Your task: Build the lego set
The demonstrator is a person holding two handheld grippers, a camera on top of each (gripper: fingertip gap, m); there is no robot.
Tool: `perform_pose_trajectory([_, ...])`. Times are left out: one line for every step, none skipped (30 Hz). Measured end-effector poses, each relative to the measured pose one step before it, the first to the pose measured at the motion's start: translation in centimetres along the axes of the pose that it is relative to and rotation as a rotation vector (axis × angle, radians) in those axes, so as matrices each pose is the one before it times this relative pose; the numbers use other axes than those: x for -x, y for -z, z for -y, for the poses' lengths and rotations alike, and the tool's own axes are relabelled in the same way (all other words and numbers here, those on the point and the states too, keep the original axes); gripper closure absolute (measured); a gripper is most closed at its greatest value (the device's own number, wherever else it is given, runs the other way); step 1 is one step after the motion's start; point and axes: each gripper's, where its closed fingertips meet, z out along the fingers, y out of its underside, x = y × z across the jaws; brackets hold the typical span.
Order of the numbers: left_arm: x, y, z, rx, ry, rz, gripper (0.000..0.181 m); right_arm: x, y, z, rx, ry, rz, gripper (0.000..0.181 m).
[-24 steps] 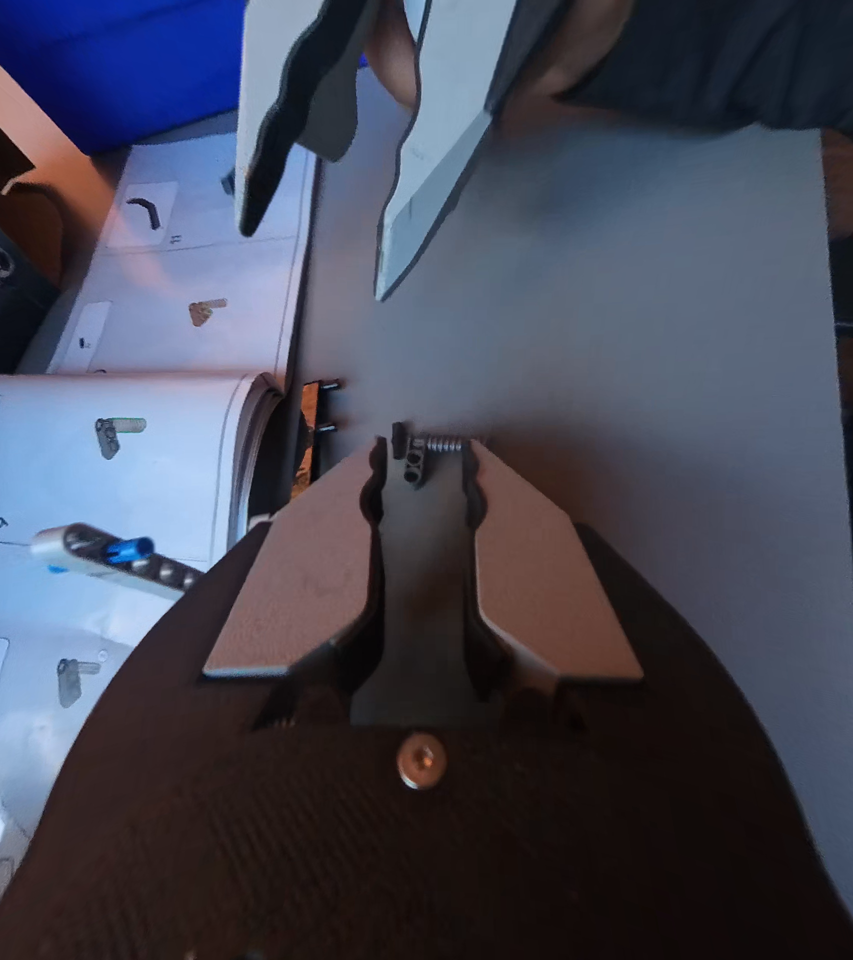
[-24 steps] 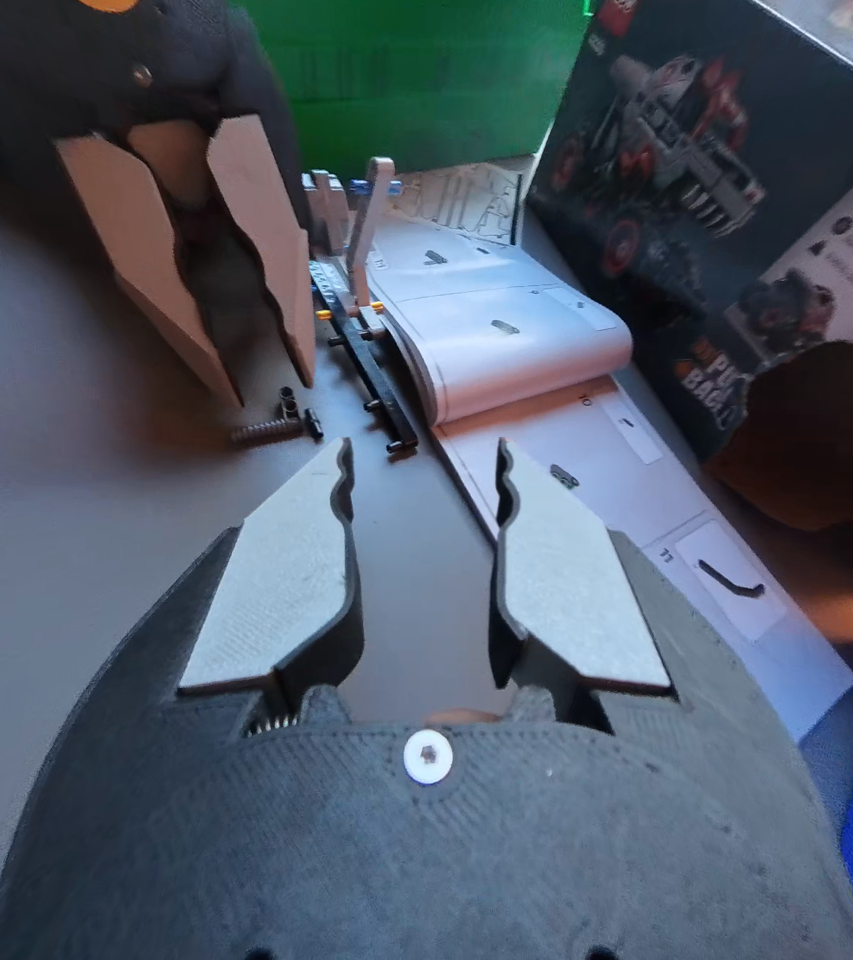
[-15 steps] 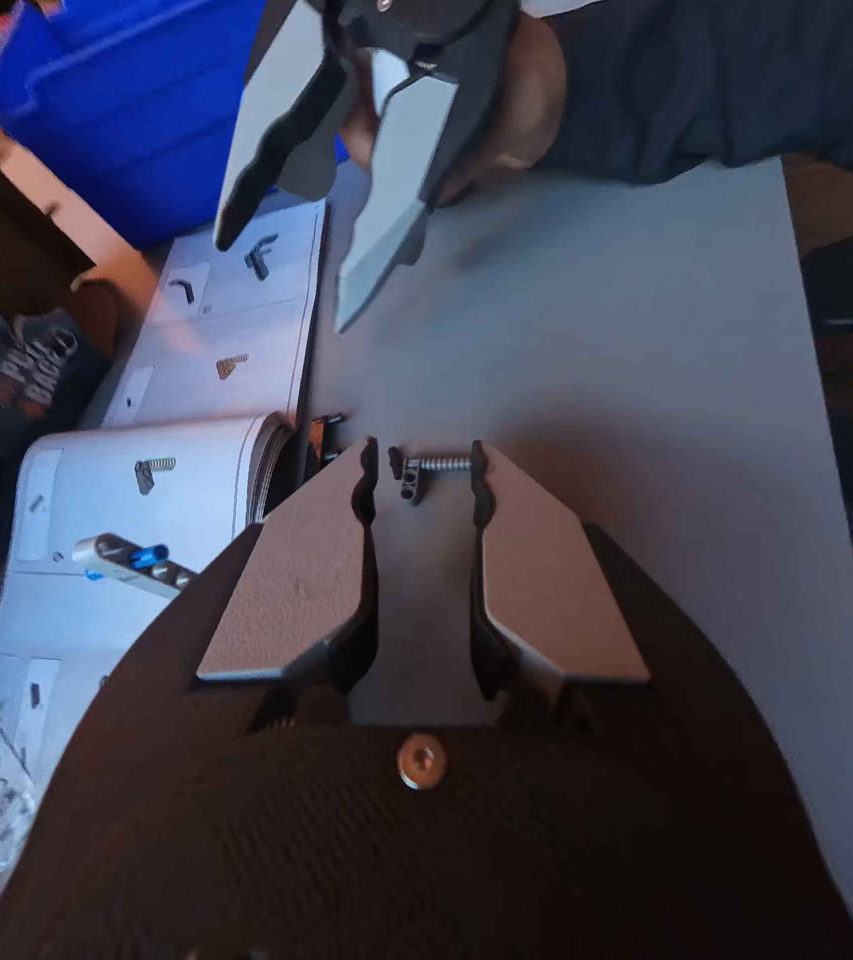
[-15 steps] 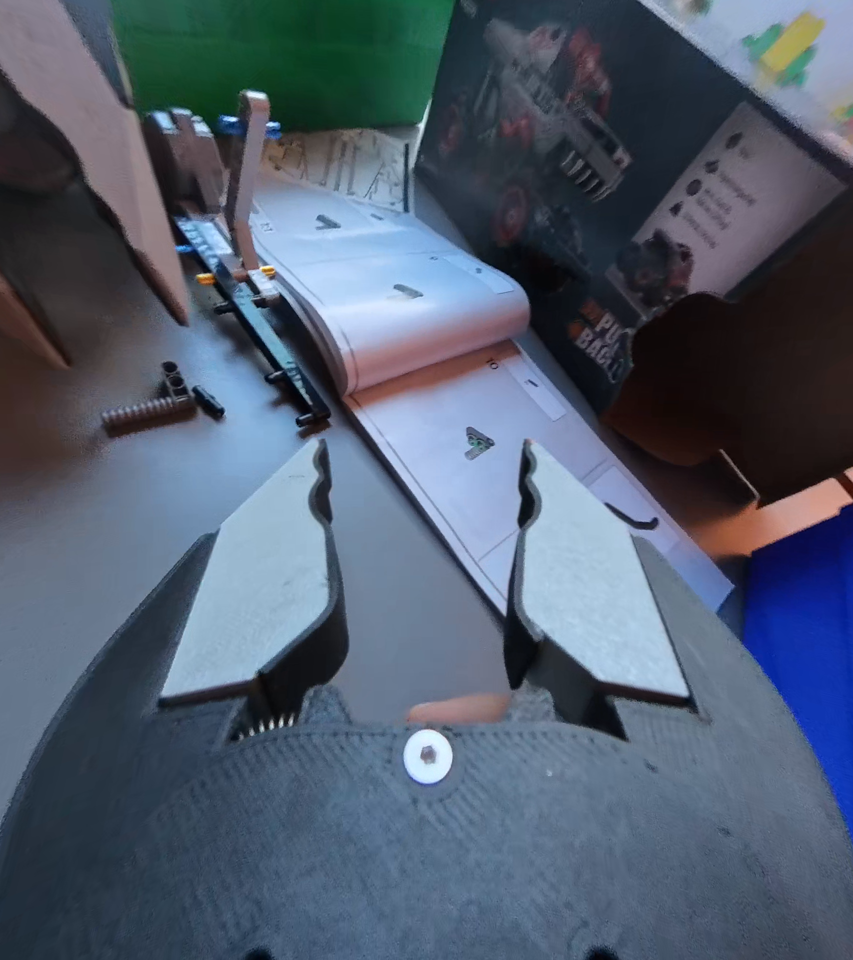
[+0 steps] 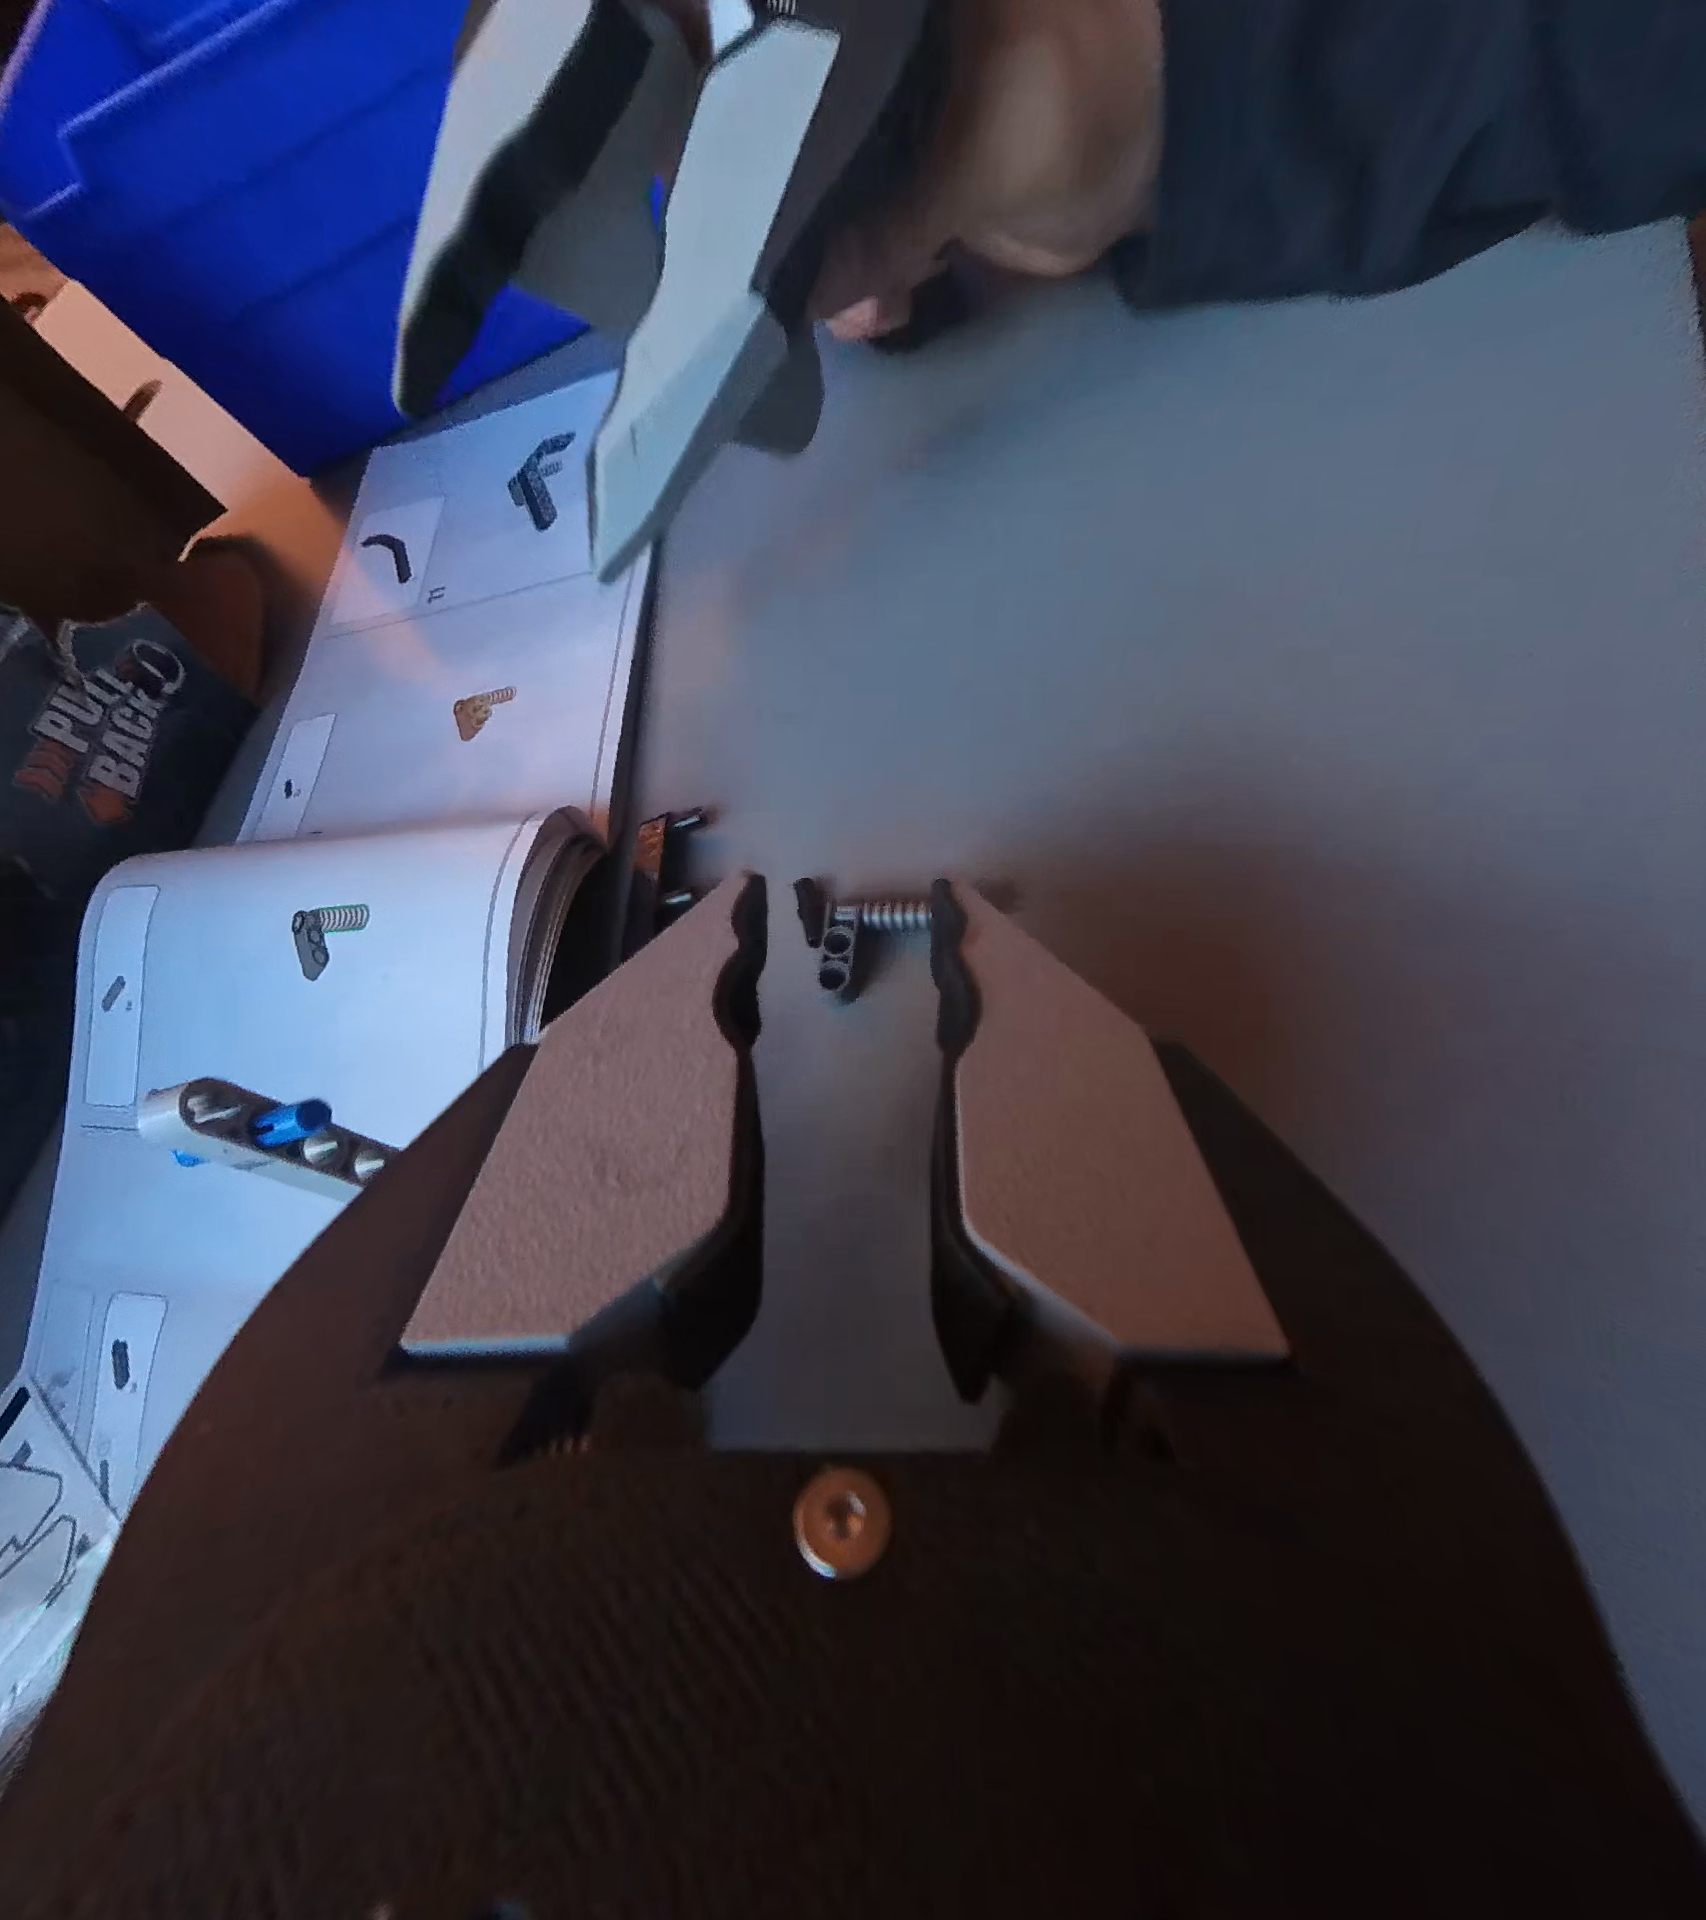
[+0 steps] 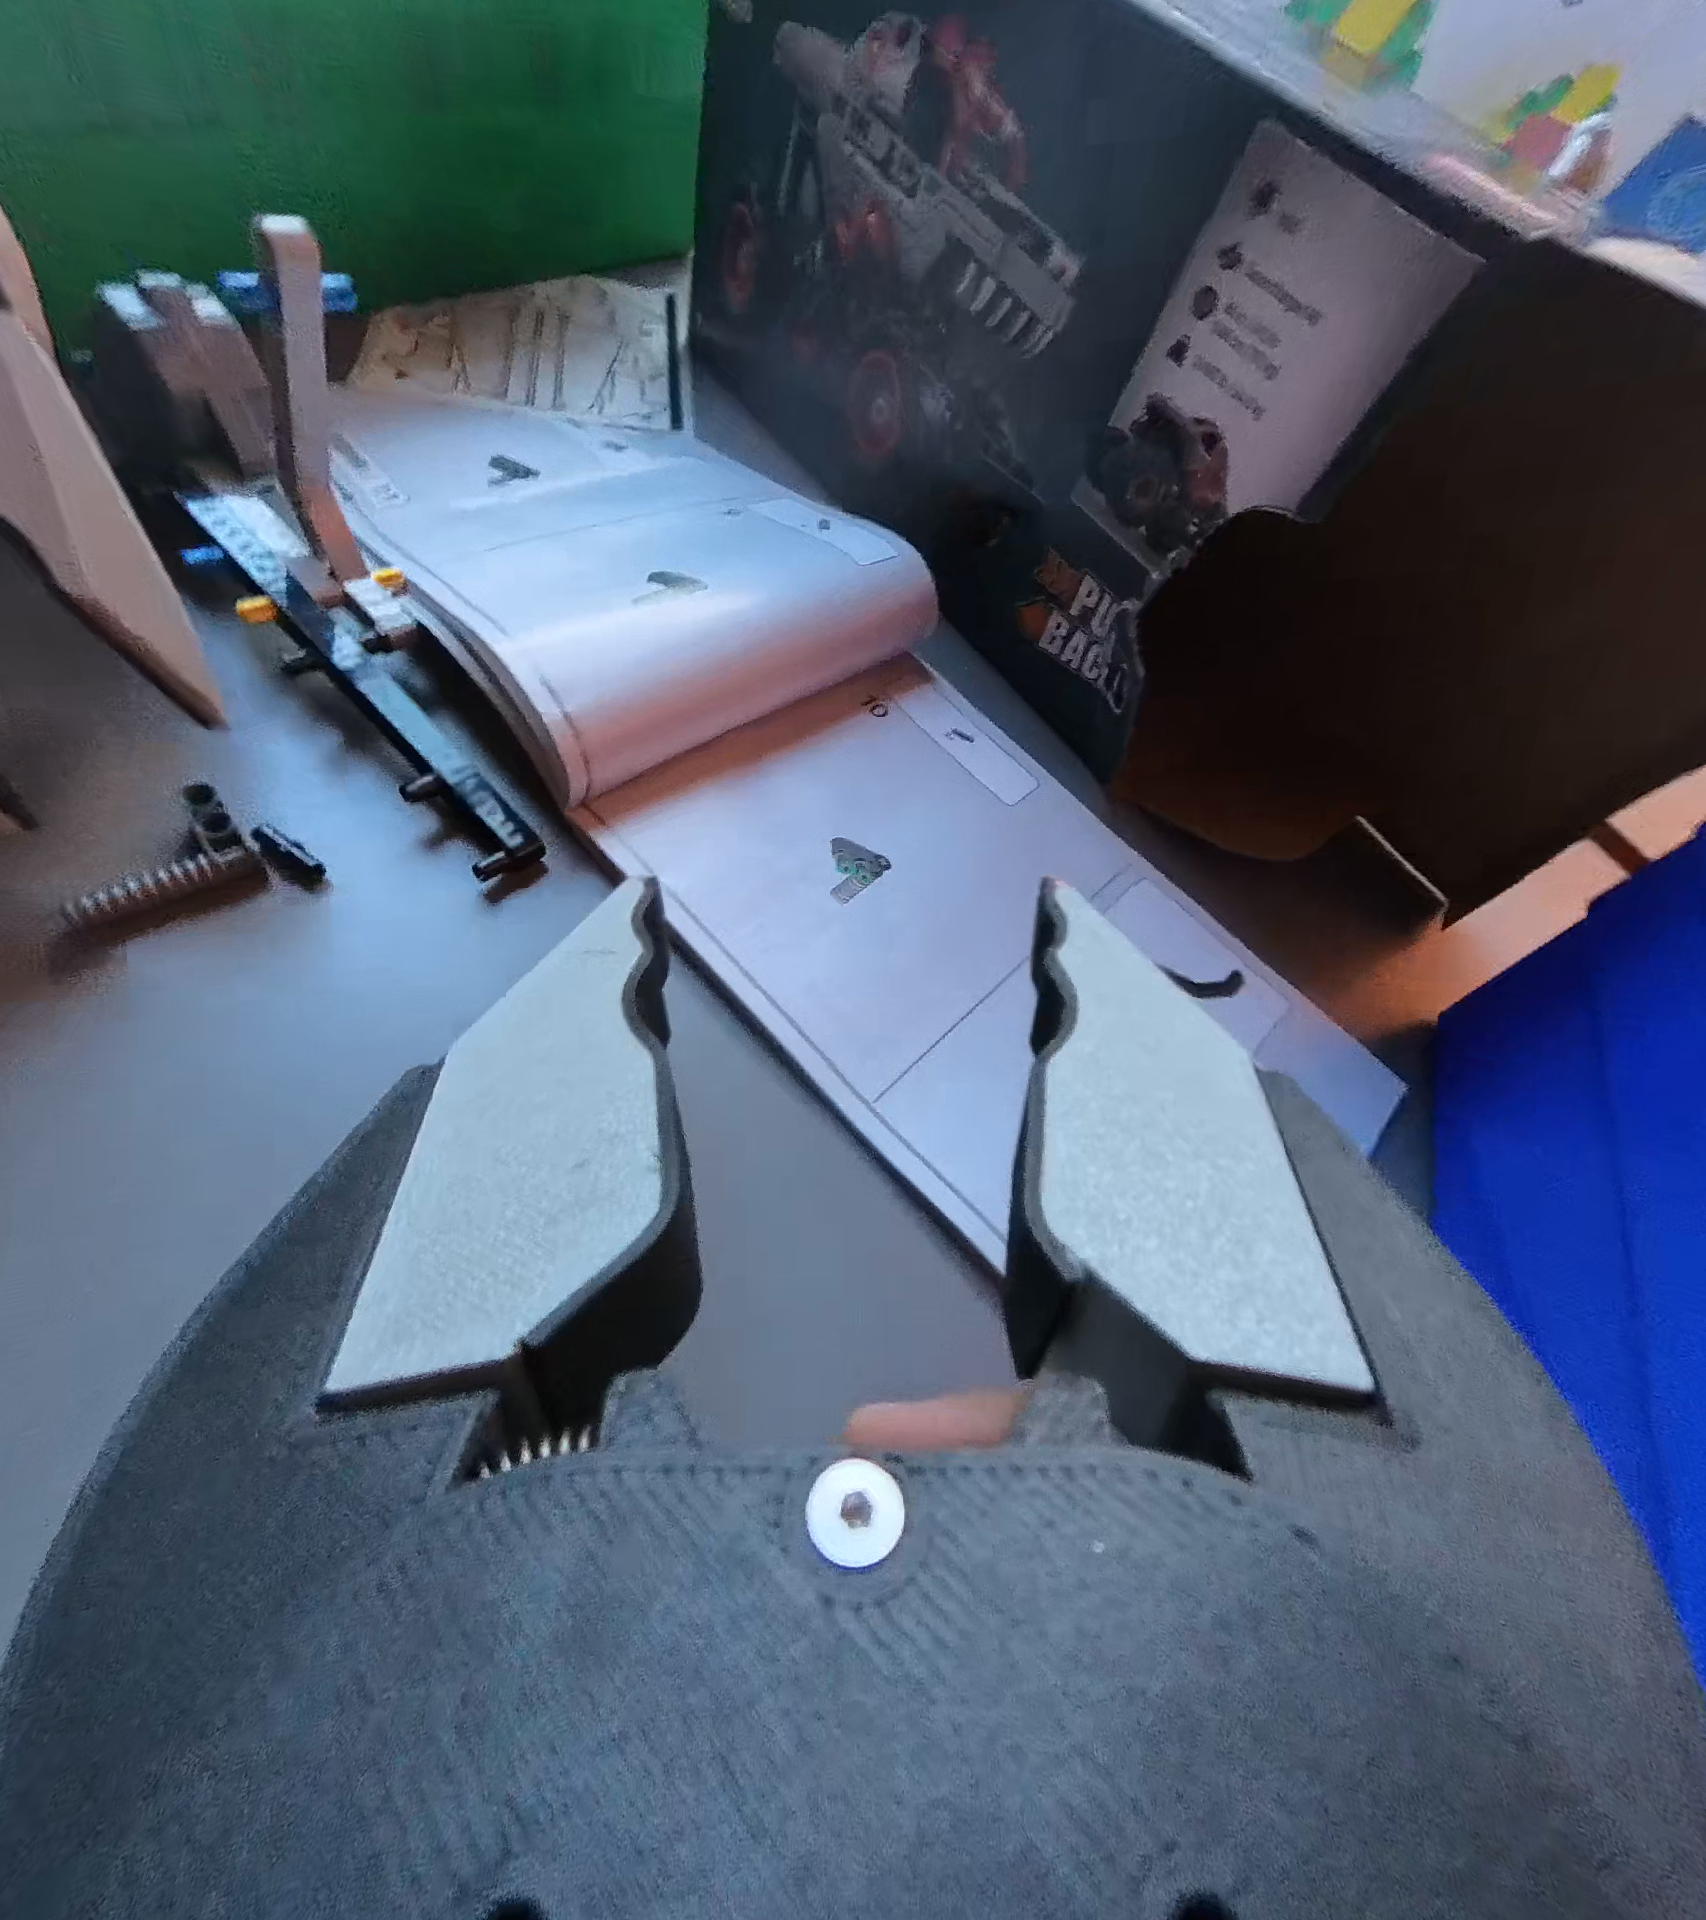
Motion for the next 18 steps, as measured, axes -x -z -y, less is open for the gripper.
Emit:
perform_pose_trajectory([0.052, -0.06, -0.064, 0.0058, 0.0001, 0.0033, 0.151, -0.308, 0.445, 0.326, -0.0309, -0.0115, -0.0198, 0.11])
perform_pose_trajectory([0.08, -0.018, -0.025, 0.0024, -0.0022, 0.0094, 0.151, -0.264, 0.489, 0.269, -0.0275, -0.0083, -0.0203, 0.11])
perform_pose_trajectory([0.07, 0.019, 0.013, -0.0009, -0.0035, 0.0096, 0.151, -0.188, 0.45, 0.126, -0.0164, -0.0078, -0.0157, 0.11])
perform_pose_trajectory([0.015, 0.044, 0.042, -0.0034, -0.0053, 0.0068, 0.151, -0.18, 0.375, -0.02, -0.0048, -0.0067, -0.0133, 0.11])
perform_pose_trajectory([0.028, 0.042, 0.037, -0.0031, -0.0049, 0.007, 0.151, -0.238, 0.259, -0.12, 0.0032, -0.0069, -0.0157, 0.111])
perform_pose_trajectory([0.037, 0.025, 0.012, -0.0009, -0.002, 0.0057, 0.151, -0.204, 0.189, -0.128, 0.0047, -0.008, -0.0127, 0.11])
perform_pose_trajectory([0.049, -0.002, -0.032, 0.0021, 0.0031, 0.0023, 0.151, -0.133, 0.143, -0.058, 0.0006, -0.0077, -0.0061, 0.11])
perform_pose_trajectory([-0.004, 0.004, -0.058, 0.0032, 0.0051, -0.0026, 0.151, -0.104, 0.1, 0.011, -0.0032, -0.0076, -0.0036, 0.111])
perform_pose_trajectory([0.065, 0.016, -0.037, 0.0011, 0.0051, 0.0015, 0.151, -0.108, 0.071, 0.02, -0.0031, -0.0079, -0.0037, 0.113])
perform_pose_trajectory([0.11, 0.043, -0.024, -0.0004, 0.0045, 0.0055, 0.151, -0.133, 0.012, -0.006, -0.0002, -0.0077, -0.0047, 0.113])
perform_pose_trajectory([0.14, 0.023, -0.052, 0.0019, 0.0051, 0.0062, 0.151, -0.098, -0.028, -0.051, 0.0032, -0.0067, -0.0029, 0.112])
perform_pose_trajectory([0.141, -0.011, -0.114, 0.0061, 0.0065, 0.0052, 0.151, -0.071, -0.072, -0.091, 0.0068, -0.0063, 0.0004, 0.112])
perform_pose_trajectory([0.171, -0.027, -0.099, 0.0059, 0.0083, 0.0059, 0.151, -0.07, -0.098, -0.132, 0.0094, -0.0069, 0.0002, 0.11])
perform_pose_trajectory([0.101, -0.034, -0.056, 0.0035, 0.0082, 0.0016, 0.152, -0.076, -0.099, -0.129, 0.0093, -0.0071, -0.0004, 0.108])
perform_pose_trajectory([0.09, -0.02, -0.039, 0.003, 0.0065, 0.0016, 0.151, -0.054, -0.103, -0.102, 0.0081, -0.0069, 0.0022, 0.106])
perform_pose_trajectory([0.094, -0.013, -0.023, 0.001, 0.0042, 0.0039, 0.151, -0.057, -0.099, -0.127, 0.0089, -0.0088, 0.0037, 0.106])
perform_pose_trajectory([0.059, 0.007, -0.015, -0.0004, 0.0025, 0.0024, 0.151, -0.069, -0.125, -0.148, 0.0115, -0.0109, 0.0036, 0.107])
perform_pose_trajectory([0.017, 0.015, -0.014, 0.0, 0.0028, -0.0007, 0.151, -0.018, -0.145, -0.178, 0.0135, -0.0098, 0.0072, 0.106])
